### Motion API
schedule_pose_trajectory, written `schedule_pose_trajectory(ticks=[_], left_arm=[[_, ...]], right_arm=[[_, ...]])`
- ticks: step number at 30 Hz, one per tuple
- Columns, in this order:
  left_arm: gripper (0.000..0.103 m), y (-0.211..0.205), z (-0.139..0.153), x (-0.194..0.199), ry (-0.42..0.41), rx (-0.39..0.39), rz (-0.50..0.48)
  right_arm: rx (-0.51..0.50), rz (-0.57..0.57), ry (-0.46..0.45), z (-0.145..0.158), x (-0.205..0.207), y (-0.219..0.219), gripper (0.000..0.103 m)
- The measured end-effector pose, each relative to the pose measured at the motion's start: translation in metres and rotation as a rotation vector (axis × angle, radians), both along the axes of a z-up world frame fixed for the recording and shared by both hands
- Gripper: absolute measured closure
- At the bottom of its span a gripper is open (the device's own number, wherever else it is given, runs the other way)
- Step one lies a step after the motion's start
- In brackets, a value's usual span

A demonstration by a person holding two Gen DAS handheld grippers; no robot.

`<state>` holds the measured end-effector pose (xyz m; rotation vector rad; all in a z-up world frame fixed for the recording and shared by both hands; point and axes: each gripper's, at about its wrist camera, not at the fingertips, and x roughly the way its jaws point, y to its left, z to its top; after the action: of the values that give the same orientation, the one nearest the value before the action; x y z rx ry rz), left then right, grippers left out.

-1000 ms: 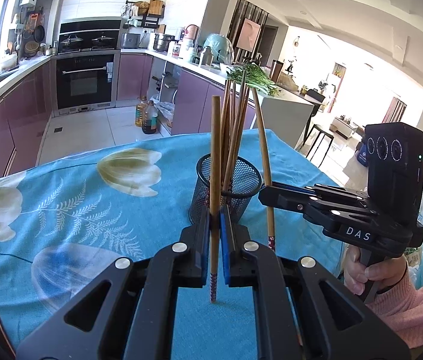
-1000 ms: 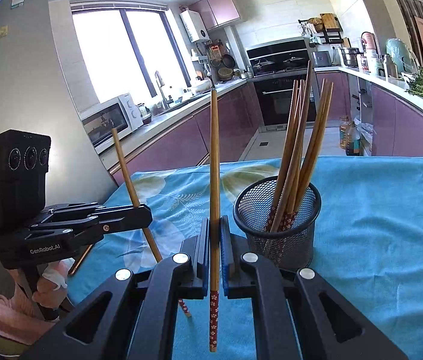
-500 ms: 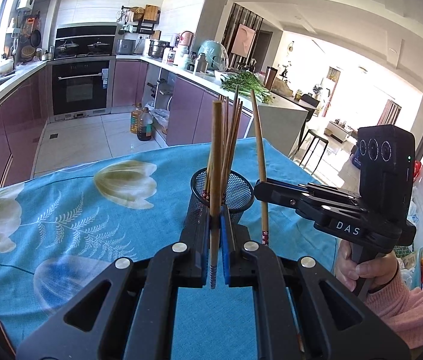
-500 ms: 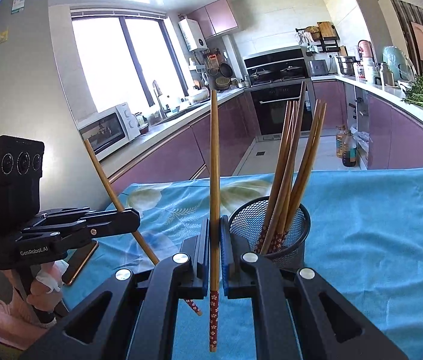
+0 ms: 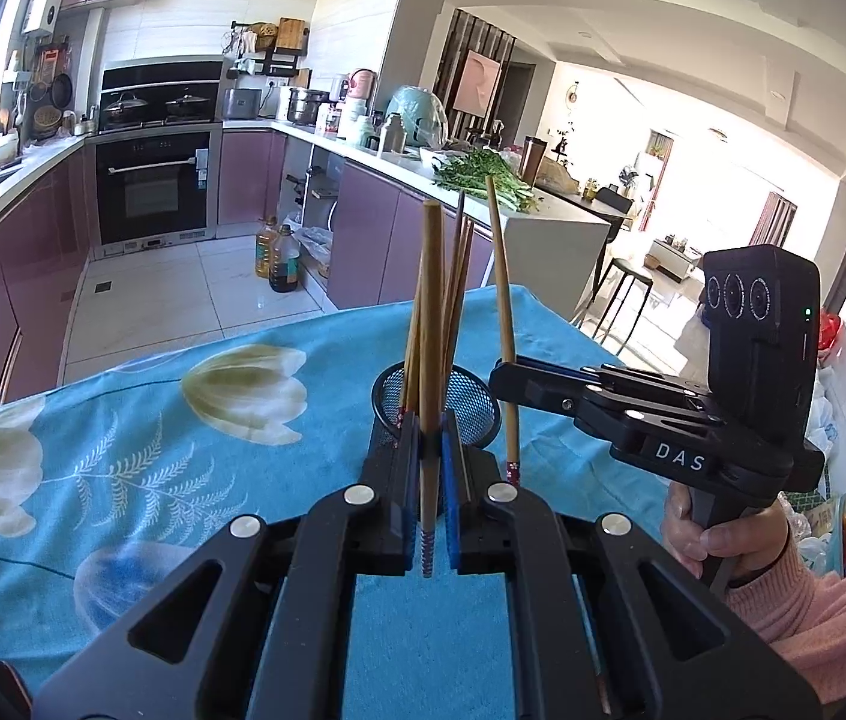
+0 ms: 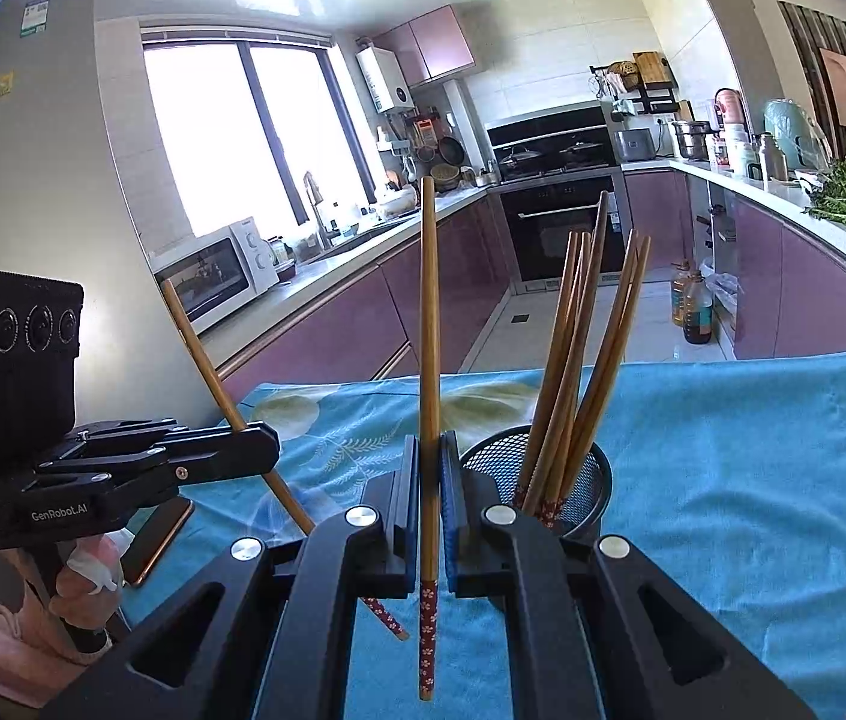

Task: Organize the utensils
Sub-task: 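Move both upright chopsticks over the mesh holder opening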

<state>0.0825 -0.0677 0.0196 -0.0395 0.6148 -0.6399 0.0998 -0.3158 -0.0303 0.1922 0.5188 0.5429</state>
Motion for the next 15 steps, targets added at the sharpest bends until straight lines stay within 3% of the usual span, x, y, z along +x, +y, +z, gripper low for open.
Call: schedule_pose_trajectory(ticks=[15], left_arm=[[0.096, -0.009, 0.018, 0.006, -0.031, 0.001, -0.026]], right_arm=[[0.022, -0.007, -0.018, 0.004, 0.004, -0.009, 0.097]])
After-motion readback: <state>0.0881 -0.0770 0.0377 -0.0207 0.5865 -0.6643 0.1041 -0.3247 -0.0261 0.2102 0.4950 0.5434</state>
